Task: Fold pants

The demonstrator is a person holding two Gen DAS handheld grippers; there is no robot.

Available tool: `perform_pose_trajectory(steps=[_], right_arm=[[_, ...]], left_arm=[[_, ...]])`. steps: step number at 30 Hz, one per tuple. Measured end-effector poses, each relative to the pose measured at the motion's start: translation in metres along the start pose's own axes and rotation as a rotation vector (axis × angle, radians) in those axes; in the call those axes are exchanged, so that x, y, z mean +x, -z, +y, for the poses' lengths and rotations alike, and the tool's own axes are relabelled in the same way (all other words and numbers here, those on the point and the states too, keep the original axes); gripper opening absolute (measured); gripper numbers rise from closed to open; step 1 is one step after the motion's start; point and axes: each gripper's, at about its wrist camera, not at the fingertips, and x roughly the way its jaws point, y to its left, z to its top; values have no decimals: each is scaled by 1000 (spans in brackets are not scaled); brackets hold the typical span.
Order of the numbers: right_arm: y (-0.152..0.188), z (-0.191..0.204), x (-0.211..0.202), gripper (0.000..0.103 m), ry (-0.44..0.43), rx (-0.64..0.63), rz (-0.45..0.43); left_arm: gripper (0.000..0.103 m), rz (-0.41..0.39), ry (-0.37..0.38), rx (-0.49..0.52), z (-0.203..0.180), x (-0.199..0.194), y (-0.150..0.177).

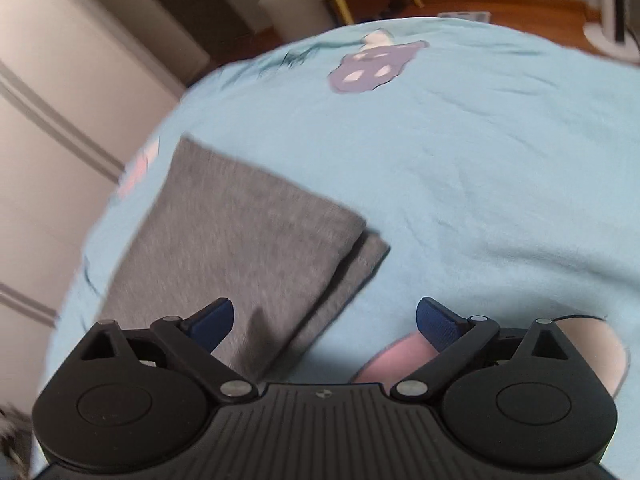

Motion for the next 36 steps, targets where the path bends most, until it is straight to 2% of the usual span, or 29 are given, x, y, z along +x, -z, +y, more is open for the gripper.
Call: perform_pose_trajectory(steps=[2,6,11,16,27,32,36], right_arm=[[2,2,-2,98,10,-7,-9],[5,22,3,99,90,-127,2],[6,26,6,99,124,-166,-15],[6,36,14,99,170,-262,0],[7,40,18,99,201,-287,-22],[5,33,13,99,166,-242,-44],[-1,13,1,98,48,-105,-75]], left_arm=[[103,0,0,-2,0,0,0],[103,2,-1,0,0,2,-1],[103,2,-1,0,0,3,-1],[103,2,-6,7,0,4,-1],[103,3,-19,25,-1,5,-1],[103,3,-23,31,-1,6,-1],[103,3,-24,31,-1,6,-2]])
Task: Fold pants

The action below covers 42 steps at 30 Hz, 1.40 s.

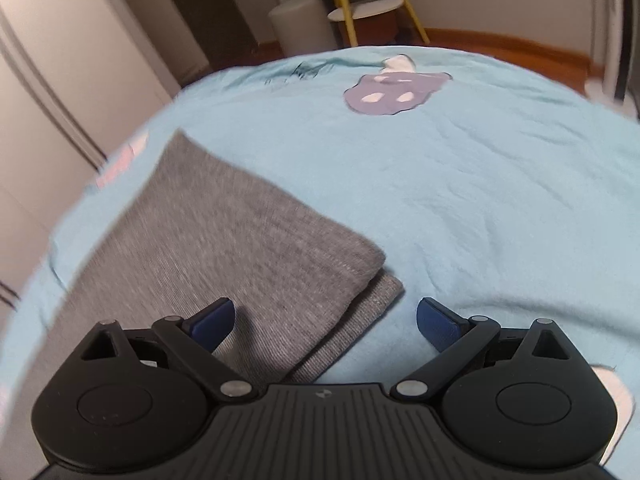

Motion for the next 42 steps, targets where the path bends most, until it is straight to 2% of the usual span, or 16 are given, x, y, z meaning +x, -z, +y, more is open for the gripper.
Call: perform_pose_trajectory(steps=[3,4,6,7,8,11,13,15,19,23,26,28,30,35,39,42], right_arm=[[-2,-26,-7,96,-118,150,-21],[-2,-34,-9,89,-147,195,-27],[-4,-49,-11,68,-189,273,-26],[-4,-56,-10,62,-205,308,-21],[-4,-62,-10,50,-215,339,-15],[-3,-72,-9,43,-277,403,3],[0,-74,-6,34,-308,420,16],[3,-72,-2,15,-319,426,28],[6,-73,4,15,-353,450,21],[4,-76,13,22,-383,501,42],[2,-71,16,22,-369,490,39],[3,-71,14,20,-360,475,34],[3,-69,11,13,-353,464,27],[2,-58,-3,12,-320,387,-12],[-7,-48,-1,12,-226,353,17],[-22,-10,-22,11,-198,203,-35]], left_arm=[[103,0,-3,5,0,0,0],[103,0,-4,7,-1,0,0],[103,1,-7,11,-1,1,0],[103,1,-8,12,-2,1,0],[103,1,-9,14,-2,1,0],[103,1,-10,14,-2,1,0],[103,1,-10,14,-2,1,0],[103,1,-10,15,-2,1,0],[103,1,-13,18,-2,2,0],[103,1,-19,24,-3,3,0],[103,1,-23,29,-4,3,0],[103,0,-22,28,-3,2,0],[103,-1,-17,22,-3,2,-1],[103,-2,-4,6,1,1,-2],[103,-9,34,-69,12,-6,-4],[103,-18,31,-195,29,-24,-5]])
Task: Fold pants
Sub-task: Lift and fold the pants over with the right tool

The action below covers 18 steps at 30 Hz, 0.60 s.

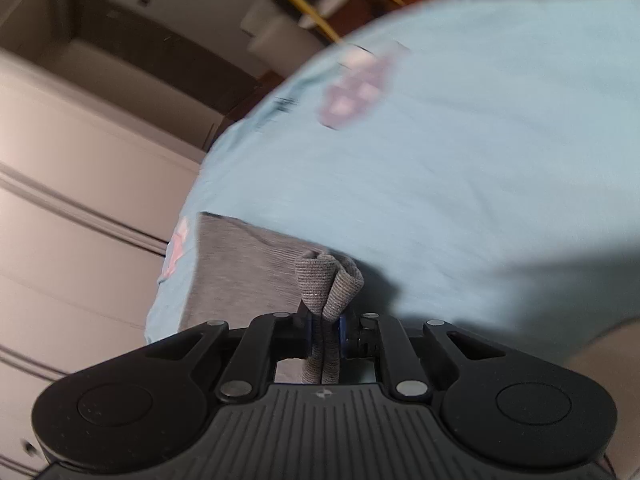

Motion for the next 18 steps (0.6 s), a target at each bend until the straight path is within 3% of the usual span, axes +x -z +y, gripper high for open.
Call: perform_pose_trajectory(steps=[4,6,8,11,13,15,18], right_arm=[[7,106,-29,11,-68,-344,-76],[29,169,-42,11,-174,-503,-84],[68,225,-46,11,-301,-643,-30],[160,287,-37,11,-457,-893,125],[223,297,-18,11,-508,-989,285],[280,288,7,11,-490,-1039,462],[342,258,44,11,-373,-1099,689]], left_arm=[[103,-88,-11,-121,28,-46,1],[103,-159,-17,-174,45,-78,3],[103,-216,-28,-206,59,-110,3],[103,-325,-32,-234,85,-169,7],[103,-387,-43,-273,106,-202,15],[103,-417,-58,-317,123,-223,23],[103,-438,-71,-368,147,-234,35]])
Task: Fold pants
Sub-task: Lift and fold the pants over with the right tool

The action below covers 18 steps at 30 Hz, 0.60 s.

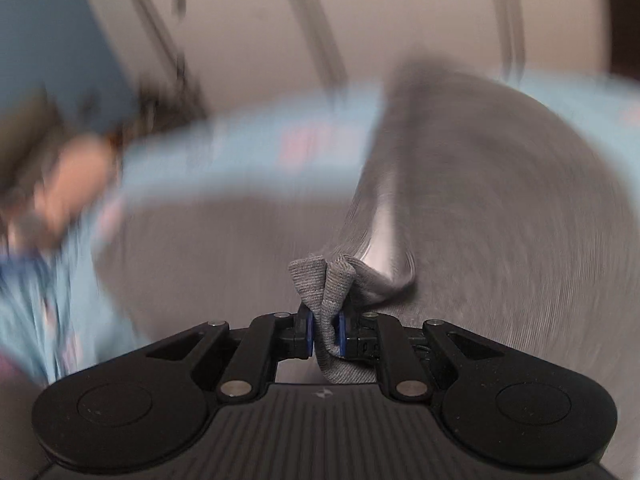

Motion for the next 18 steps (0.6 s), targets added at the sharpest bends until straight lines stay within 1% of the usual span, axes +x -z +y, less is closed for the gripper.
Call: perform_pose_trajectory(steps=[1,2,3,4,5,6,7,8,10,11,13,14,15,18], right_arm=[[5,0,3,11,14,5,-24],[4,1,0,11,11,9,-37],[1,1,-5,11,1,29,-37],[-3,-2,-10,11,-15,53,-41],[-5,-4,-16,11,-29,68,-53],[-5,-3,-21,11,-33,72,-69],[-3,-1,-20,12,-30,62,-74],[-1,1,-20,16,-22,43,-64],[8,4,-17,26,1,4,-23],[10,5,-22,34,4,7,-36],[10,-4,-41,52,-43,72,-104],[9,-10,-51,72,-73,119,-155],[6,-16,-60,78,-93,163,-213],[-7,-36,-77,78,-133,293,-318]], left_arm=[[103,2,-9,-10,6,2,0],[103,14,-17,-21,9,9,1],[103,56,-6,-46,14,15,-1],[103,98,26,-79,19,19,-3],[103,113,66,-111,25,23,-3],[103,113,79,-126,28,25,-3],[103,115,69,-136,28,27,-3],[103,118,57,-136,28,31,-2],[103,130,62,-128,32,34,1],[103,138,68,-130,33,36,2],[103,156,77,-155,37,37,6],[103,168,85,-178,41,42,7],[103,180,96,-199,43,44,7],[103,198,108,-236,48,50,9]])
